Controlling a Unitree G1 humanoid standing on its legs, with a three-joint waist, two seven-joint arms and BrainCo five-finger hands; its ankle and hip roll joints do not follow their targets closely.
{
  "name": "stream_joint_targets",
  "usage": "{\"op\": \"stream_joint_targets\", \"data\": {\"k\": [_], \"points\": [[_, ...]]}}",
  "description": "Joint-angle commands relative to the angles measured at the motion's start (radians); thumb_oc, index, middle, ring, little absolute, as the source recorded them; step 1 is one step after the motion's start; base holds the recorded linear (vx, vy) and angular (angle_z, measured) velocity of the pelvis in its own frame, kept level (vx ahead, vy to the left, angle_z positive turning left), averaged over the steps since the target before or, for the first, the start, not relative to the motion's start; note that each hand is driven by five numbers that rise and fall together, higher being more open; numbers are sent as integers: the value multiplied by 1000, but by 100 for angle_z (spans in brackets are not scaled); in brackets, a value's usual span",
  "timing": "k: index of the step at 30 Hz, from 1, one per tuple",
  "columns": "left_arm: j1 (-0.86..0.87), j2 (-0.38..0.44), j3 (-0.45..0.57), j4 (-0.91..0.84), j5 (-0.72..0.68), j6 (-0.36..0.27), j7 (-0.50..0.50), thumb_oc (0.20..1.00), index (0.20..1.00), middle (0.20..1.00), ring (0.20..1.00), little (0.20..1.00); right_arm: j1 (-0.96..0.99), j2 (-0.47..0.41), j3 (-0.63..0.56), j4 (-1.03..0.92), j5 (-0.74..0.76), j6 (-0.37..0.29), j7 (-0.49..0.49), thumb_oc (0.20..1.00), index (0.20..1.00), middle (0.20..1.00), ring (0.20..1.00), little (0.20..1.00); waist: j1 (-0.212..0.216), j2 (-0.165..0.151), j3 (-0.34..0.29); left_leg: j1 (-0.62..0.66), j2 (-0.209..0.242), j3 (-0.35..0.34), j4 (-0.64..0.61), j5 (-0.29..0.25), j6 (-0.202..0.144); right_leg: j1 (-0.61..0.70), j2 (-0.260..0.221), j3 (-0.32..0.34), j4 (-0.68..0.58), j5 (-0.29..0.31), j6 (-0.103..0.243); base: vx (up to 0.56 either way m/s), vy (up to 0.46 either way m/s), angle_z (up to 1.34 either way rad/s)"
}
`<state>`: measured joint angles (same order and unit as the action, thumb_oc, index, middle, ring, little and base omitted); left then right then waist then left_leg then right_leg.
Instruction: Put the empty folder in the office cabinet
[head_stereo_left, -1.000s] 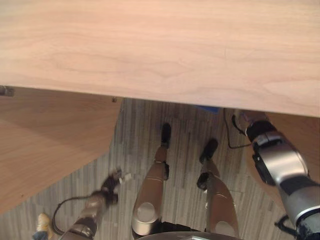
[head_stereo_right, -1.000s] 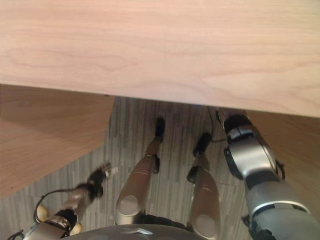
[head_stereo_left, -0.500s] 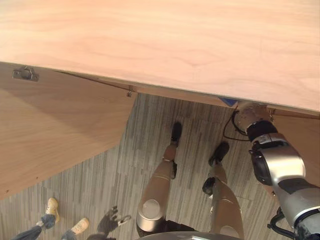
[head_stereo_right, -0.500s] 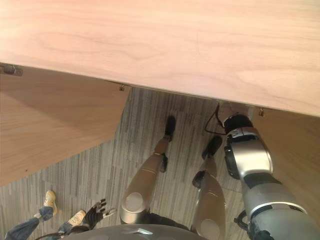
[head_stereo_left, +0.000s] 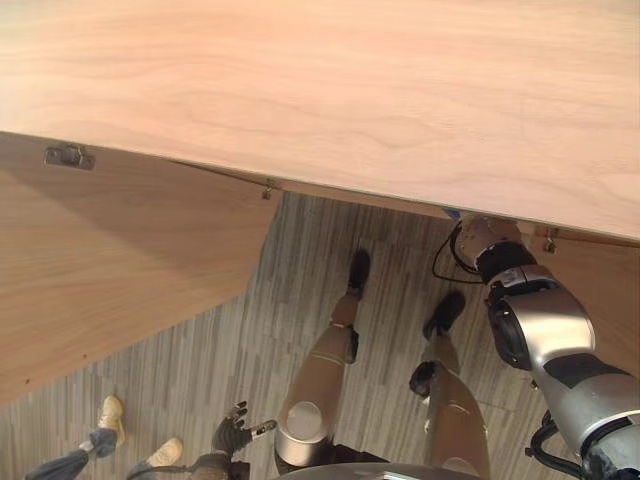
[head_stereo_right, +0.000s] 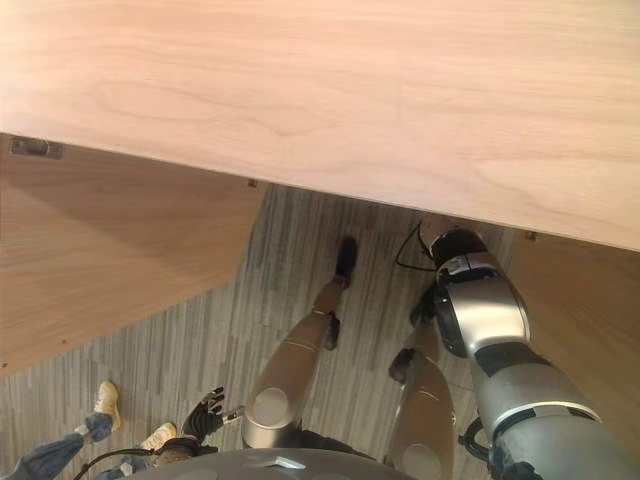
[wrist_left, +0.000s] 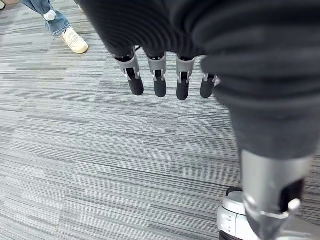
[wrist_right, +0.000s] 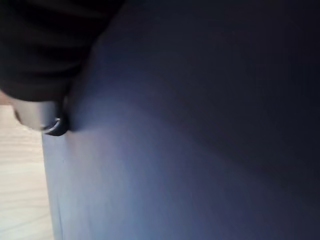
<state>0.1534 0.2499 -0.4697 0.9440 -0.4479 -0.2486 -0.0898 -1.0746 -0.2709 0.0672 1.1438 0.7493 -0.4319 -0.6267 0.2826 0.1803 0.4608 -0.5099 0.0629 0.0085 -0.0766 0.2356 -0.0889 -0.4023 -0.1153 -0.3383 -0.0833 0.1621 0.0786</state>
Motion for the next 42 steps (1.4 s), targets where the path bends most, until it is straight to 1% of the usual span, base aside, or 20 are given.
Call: {"op": "stream_joint_targets", "data": {"k": [1, 4, 6, 9, 13, 16, 18, 20, 22, 25, 27, 28, 29, 30, 31, 32, 37, 42], "points": [[-45, 20, -57, 86, -14, 11, 24, 1000, 1000, 1000, 1000, 1000, 18, -34, -140, -9, 137, -83, -94, 200, 200, 200, 200, 200, 17, -42, -38, 20, 14, 19, -11, -81, -36, 40, -103, 61, 16, -34, 104, 4, 50, 4], [-61, 5, -45, 95, -17, 17, 25, 1000, 1000, 1000, 1000, 1000, 86, -3, -154, -89, 86, -94, -125, 200, 200, 200, 200, 200, -4, -54, -38, 24, 5, 30, -7, -89, -28, 40, -115, 75, 10, -24, 108, 0, 75, 2], [-60, 6, -44, 97, -17, 17, 24, 1000, 1000, 1000, 1000, 1000, 92, 2, -155, -100, 78, -93, -133, 200, 200, 200, 200, 200, -4, -56, -38, 26, 4, 32, -6, -90, -27, 40, -116, 77, 9, -23, 109, 1, 27, 0], [-87, -4, -29, 104, -32, 22, 25, 1000, 1000, 1000, 1000, 1000, 158, 33, -187, -140, 35, -94, -162, 200, 200, 200, 200, 200, -25, -65, -39, 30, -11, 48, -1, -100, -19, 40, -132, 93, 6, -10, 118, 4, 94, -4], [-98, -5, -27, 112, -37, 18, 23, 1000, 1000, 1000, 1000, 1000, 163, 29, -220, -125, 25, -97, -189, 200, 200, 200, 200, 200, -39, -70, -49, 35, -27, 67, -1, -108, -9, 31, -152, 108, 2, 6, 128, 14, 88, -6], [-91, 0, -30, 114, -34, 14, 19, 1000, 1000, 1000, 1000, 1000, 148, 12, -218, -110, 10, -82, -194, 200, 200, 200, 200, 200, -40, -69, -56, 37, -37, 75, -2, -112, -4, 27, -165, 113, 1, 14, 135, 17, 86, -15], [-85, 7, -31, 124, -25, 11, 15, 1000, 1000, 1000, 1000, 1000, 95, -25, -197, -69, 5, -41, -168, 200, 200, 200, 200, 200, -34, -69, -69, 41, -44, 78, 0, -125, -2, 31, -179, 111, 1, 15, 142, 51, 84, -11], [-89, 10, -29, 129, -21, 10, 13, 1000, 1000, 1000, 1000, 1000, 57, -51, -185, -35, 24, -33, -142, 200, 200, 200, 200, 200, -31, -69, -71, 37, -49, 79, -2, -115, 1, 26, -182, 111, -2, 25, 143, 7, 41, -2], [-86, 16, -34, 138, -15, 9, 11, 1000, 1000, 1000, 1000, 1000, 1, -87, -159, 26, 60, -7, -106, 200, 200, 200, 200, 200, -22, -70, -80, 35, -54, 78, -1, -115, 3, 27, -189, 107, -2, 28, 146, 13, 38, 1], [-89, 32, -41, 158, 16, 8, 16, 1000, 1000, 1000, 1000, 1000, -101, -142, -102, 148, 139, 42, -15, 200, 200, 200, 200, 200, 1, -74, -95, 31, -61, 73, 3, -117, 3, 37, -199, 96, -3, 29, 152, 42, 42, 4], [-91, 34, -41, 168, 32, 7, 21, 1000, 1000, 1000, 1000, 1000, -136, -164, -86, 184, 168, 51, 16, 200, 200, 200, 200, 200, 8, -74, -98, 26, -64, 70, 4, -116, 3, 37, -203, 92, -4, 31, 155, 28, 21, 6], [-91, 34, -41, 168, 32, 7, 21, 1000, 1000, 1000, 1000, 1000, -136, -164, -86, 184, 168, 51, 16, 200, 200, 200, 200, 200, 8, -74, -98, 26, -64, 70, 4, -116, 3, 37, -203, 92, -4, 31, 155, 68, 19, 8], [-85, 43, -36, 185, 65, 4, 36, 1000, 1000, 1000, 1000, 1000, -165, -200, -66, 211, 185, 68, 42, 200, 200, 200, 200, 200, 23, -76, -107, 23, -67, 65, 7, -124, 0, 44, -207, 84, -4, 24, 161, 28, 17, 7], [-88, 41, -36, 185, 66, 3, 37, 1000, 1000, 1000, 1000, 1000, -170, -204, -64, 217, 189, 68, 47, 200, 200, 200, 200, 200, 22, -74, -106, 17, -69, 64, 5, -113, 3, 39, -209, 83, -4, 32, 160, 90, 29, 9], [-88, 56, -22, 206, 106, -5, 65, 1000, 1000, 1000, 1000, 1000, -207, -242, -42, 239, 198, 87, 62, 200, 200, 200, 200, 200, 38, -77, -115, 13, -73, 59, 9, -122, 0, 47, -215, 72, -4, 25, 166, 32, 38, 9], [-90, 59, -18, 208, 111, -6, 71, 1000, 1000, 1000, 1000, 1000, -220, -264, -37, 252, 209, 90, 74, 200, 200, 200, 200, 200, 43, -76, -114, 4, -78, 56, 14, -117, 2, 46, -218, 68, -4, 32, 167, 98, 33, 13], [-108, 72, -9, 205, 142, -20, 112, 1000, 1000, 1000, 1000, 1000, -275, -356, 3, 295, 233, 114, 89, 200, 200, 200, 200, 200, 73, -74, -122, -25, -92, 45, 40, -133, 0, 58, -234, 47, -4, 28, 177, 58, 17, 13], [-137, 79, -4, 204, 139, -22, 136, 1000, 1000, 1000, 1000, 1000, -327, -394, 39, 318, 256, 134, 102, 200, 200, 200, 200, 200, 91, -71, -126, -62, -102, 41, 73, -145, -1, 56, -244, 36, -4, 29, 180, 40, 10, 9]]}}
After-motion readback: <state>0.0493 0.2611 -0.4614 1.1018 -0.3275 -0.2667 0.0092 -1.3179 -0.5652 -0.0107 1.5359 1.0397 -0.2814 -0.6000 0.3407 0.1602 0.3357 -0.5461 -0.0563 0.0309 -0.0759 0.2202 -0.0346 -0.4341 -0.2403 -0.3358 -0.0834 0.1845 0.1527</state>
